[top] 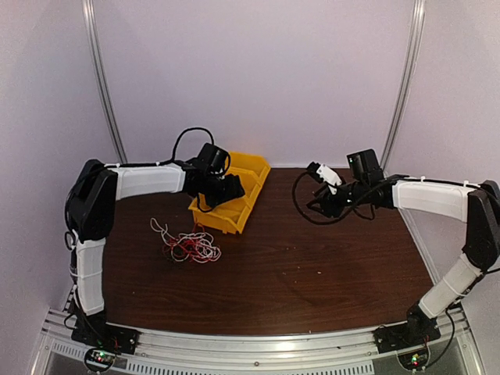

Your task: Untangle the cables

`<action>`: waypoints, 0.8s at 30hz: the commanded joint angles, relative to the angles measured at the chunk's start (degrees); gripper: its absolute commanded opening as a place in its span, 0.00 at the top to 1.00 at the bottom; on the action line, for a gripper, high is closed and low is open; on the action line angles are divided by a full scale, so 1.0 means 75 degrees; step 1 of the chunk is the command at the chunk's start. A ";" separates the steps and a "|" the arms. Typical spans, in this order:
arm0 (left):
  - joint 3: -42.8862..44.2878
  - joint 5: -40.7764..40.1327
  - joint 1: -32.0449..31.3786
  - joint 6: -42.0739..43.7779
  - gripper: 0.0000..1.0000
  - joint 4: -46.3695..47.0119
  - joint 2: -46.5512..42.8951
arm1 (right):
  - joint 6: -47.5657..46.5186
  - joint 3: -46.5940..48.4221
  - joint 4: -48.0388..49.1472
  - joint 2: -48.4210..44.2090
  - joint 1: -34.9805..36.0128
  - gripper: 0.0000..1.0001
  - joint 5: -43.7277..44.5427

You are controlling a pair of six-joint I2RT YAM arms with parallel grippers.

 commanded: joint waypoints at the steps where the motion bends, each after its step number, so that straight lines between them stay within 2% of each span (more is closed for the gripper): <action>1: 0.0339 -0.0880 -0.0088 -0.1914 0.28 0.0417 0.0437 | -0.0057 -0.0022 0.0171 0.0219 0.0035 0.50 -0.0577; 6: 0.0177 -0.1520 -0.0088 -0.2843 0.29 0.0950 0.0579 | -0.0124 -0.0179 0.0190 0.0165 0.0036 0.50 -0.0930; 12: 0.1173 -0.1828 -0.0077 -0.2741 0.30 0.0847 0.1356 | -0.0219 -0.0161 0.0075 0.0183 0.0031 0.50 -0.1125; 15: 0.1924 -0.1771 -0.0042 -0.2823 0.30 0.0272 0.1989 | -0.0244 -0.0179 0.0070 0.0150 0.0035 0.50 -0.1137; 18: 0.2505 -0.1845 -0.0041 -0.2824 0.34 -0.0102 0.2331 | -0.0267 -0.0185 0.0049 0.0121 0.0031 0.50 -0.1188; 21: 0.2545 -0.1984 -0.0041 -0.2721 0.41 -0.0129 0.2379 | -0.0294 -0.0208 0.0050 0.0120 0.0034 0.50 -0.1210; 24: 0.2777 -0.2037 -0.0030 -0.2376 0.52 -0.0236 0.2517 | -0.0290 -0.0200 0.0040 0.0170 0.0024 0.50 -0.1257</action>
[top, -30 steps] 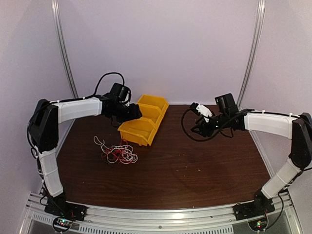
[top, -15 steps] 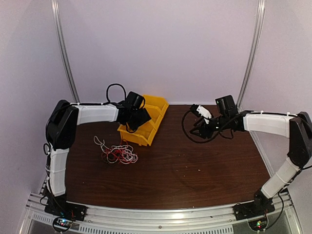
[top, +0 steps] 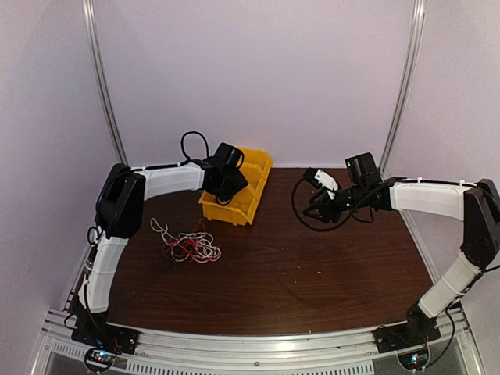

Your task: Untangle the cables

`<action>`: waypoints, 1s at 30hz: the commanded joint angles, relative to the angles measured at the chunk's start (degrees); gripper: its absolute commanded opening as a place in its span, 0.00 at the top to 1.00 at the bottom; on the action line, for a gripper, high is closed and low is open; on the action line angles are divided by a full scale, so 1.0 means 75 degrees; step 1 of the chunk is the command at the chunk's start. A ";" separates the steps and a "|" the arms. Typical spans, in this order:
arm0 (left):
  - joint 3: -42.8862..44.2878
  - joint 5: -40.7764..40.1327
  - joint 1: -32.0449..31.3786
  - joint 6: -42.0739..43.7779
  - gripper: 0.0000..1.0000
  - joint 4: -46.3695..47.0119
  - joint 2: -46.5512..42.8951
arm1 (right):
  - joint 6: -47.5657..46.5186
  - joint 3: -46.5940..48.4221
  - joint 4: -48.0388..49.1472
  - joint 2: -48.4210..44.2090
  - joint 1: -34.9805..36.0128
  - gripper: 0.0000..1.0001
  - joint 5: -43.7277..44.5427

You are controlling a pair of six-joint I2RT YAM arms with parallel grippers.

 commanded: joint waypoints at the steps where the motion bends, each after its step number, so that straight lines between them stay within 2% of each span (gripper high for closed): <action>1: 0.0439 -0.0304 0.0104 0.0585 0.54 -0.0194 0.0418 | -0.0086 -0.0069 -0.0005 0.0037 0.0004 0.50 -0.0228; 6: -0.0237 -0.0010 0.0064 0.1180 0.56 -0.0218 0.0045 | -0.0129 -0.0066 -0.0056 0.0101 -0.0004 0.50 -0.0291; 13: -0.2041 0.0295 -0.0151 0.2228 0.50 0.0067 -0.1220 | -0.0141 0.0001 -0.0135 0.0266 0.0004 0.50 -0.0382; 16: -0.3125 0.0065 -0.0106 0.2540 0.49 0.0066 -0.1897 | -0.0136 0.0005 -0.0156 0.0317 0.0004 0.50 -0.0400; 19: -0.3712 -0.0230 0.0126 0.2932 0.48 -0.0115 -0.2397 | -0.0110 0.0016 -0.0180 0.0358 0.0004 0.50 -0.0441; 22: -0.3894 -0.0258 0.0674 0.3253 0.44 -0.0199 -0.2672 | -0.0100 0.0045 -0.0193 0.0428 0.0004 0.50 -0.0475; 25: -0.3562 -0.0065 0.1254 0.3729 0.35 -0.0217 -0.2766 | -0.0088 0.0054 -0.0236 0.0449 0.0006 0.50 -0.0472; 27: -0.3225 0.0487 0.1241 0.4085 0.32 -0.0035 -0.2751 | -0.0101 0.0041 -0.0232 0.0439 0.0004 0.50 -0.0456; 30: -0.2946 0.0888 0.0965 0.3932 0.27 0.0191 -0.2731 | -0.0128 0.0040 -0.0246 0.0425 0.0004 0.50 -0.0409</action>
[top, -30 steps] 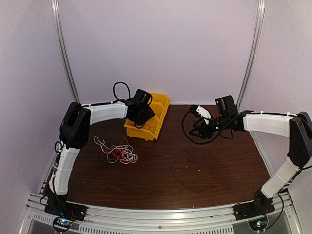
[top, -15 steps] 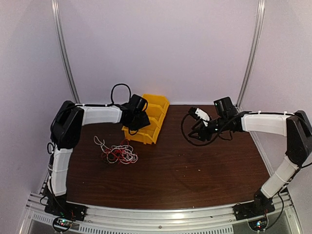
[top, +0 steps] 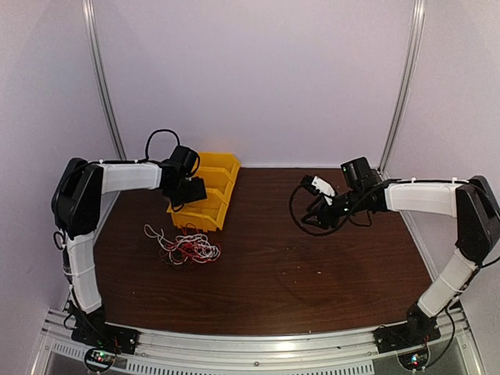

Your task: Untangle the cables

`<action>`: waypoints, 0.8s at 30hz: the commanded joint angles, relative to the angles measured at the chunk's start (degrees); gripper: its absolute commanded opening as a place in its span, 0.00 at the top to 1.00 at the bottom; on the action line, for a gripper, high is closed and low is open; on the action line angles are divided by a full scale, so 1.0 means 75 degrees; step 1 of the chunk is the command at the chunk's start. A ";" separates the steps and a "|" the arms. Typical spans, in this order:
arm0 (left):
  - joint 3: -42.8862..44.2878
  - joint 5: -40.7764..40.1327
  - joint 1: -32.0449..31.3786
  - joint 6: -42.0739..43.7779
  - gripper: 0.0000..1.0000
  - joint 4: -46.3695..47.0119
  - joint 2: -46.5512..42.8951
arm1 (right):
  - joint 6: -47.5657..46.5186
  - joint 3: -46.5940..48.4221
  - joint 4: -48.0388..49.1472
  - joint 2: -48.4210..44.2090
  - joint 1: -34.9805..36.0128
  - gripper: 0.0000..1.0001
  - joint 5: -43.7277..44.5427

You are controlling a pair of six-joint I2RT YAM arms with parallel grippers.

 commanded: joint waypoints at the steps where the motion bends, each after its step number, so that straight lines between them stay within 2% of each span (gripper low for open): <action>1: 0.0602 0.0556 -0.0398 0.0180 0.22 0.0539 -0.0187 | -0.0005 0.0046 -0.0041 0.0049 0.0004 0.50 -0.0053; 6: 0.0662 -0.0169 -0.0519 -0.1797 0.19 0.0523 0.0100 | -0.0037 0.0054 -0.0078 0.0096 0.0004 0.50 -0.0072; 9: 0.0714 -0.0028 -0.0542 -0.2663 0.21 0.0676 0.0294 | -0.0071 0.0057 -0.0111 0.0077 0.0004 0.50 -0.0070; 17: 0.1826 -0.0134 -0.0875 -0.1965 0.32 -0.0006 0.1222 | -0.0125 0.0060 -0.0157 0.0037 0.0004 0.50 -0.0093; 24: 0.1599 -0.0978 -0.0995 -0.0913 0.39 -0.0614 0.1246 | -0.0147 0.0055 -0.0185 0.0032 0.0004 0.50 -0.0102</action>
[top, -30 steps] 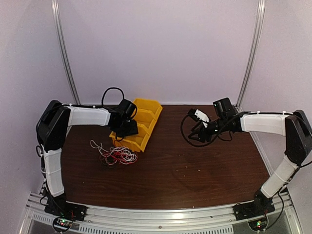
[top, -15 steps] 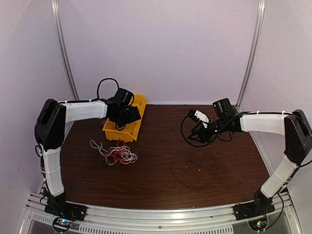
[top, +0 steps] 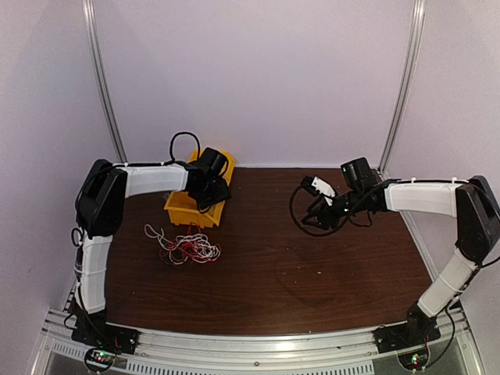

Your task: Untangle the cables

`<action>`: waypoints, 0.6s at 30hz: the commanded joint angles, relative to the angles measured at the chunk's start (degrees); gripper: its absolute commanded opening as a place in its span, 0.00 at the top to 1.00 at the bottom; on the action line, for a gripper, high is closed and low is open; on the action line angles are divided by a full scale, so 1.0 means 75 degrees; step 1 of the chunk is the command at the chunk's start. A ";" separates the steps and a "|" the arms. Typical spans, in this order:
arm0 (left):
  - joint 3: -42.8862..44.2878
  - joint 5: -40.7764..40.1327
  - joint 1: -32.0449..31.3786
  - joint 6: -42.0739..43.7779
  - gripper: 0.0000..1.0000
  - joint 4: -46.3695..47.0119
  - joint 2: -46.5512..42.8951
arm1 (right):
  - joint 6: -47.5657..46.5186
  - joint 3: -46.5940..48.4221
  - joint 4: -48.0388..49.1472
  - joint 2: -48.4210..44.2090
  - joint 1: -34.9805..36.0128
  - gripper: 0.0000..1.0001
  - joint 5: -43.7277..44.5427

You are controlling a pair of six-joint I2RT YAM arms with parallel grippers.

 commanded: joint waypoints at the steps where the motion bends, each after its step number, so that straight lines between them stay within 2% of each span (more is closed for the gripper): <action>1: -0.0107 -0.0676 -0.0086 0.0983 0.42 -0.0346 0.0010 | -0.0087 0.0062 -0.0100 0.0042 0.0004 0.50 -0.0111; 4: -0.0193 -0.0665 -0.0102 0.1668 0.52 -0.0346 -0.0004 | -0.0082 0.0074 -0.0112 0.0098 0.0004 0.50 -0.0139; 11: -0.0162 -0.0323 -0.0103 0.2749 0.65 -0.0310 0.0152 | -0.0068 0.0100 -0.0159 0.0126 -0.0002 0.50 -0.0146; 18: 0.0311 0.0532 -0.0093 0.3476 0.66 -0.0320 0.0572 | -0.0052 0.0120 -0.0187 0.0166 -0.0002 0.50 -0.0117</action>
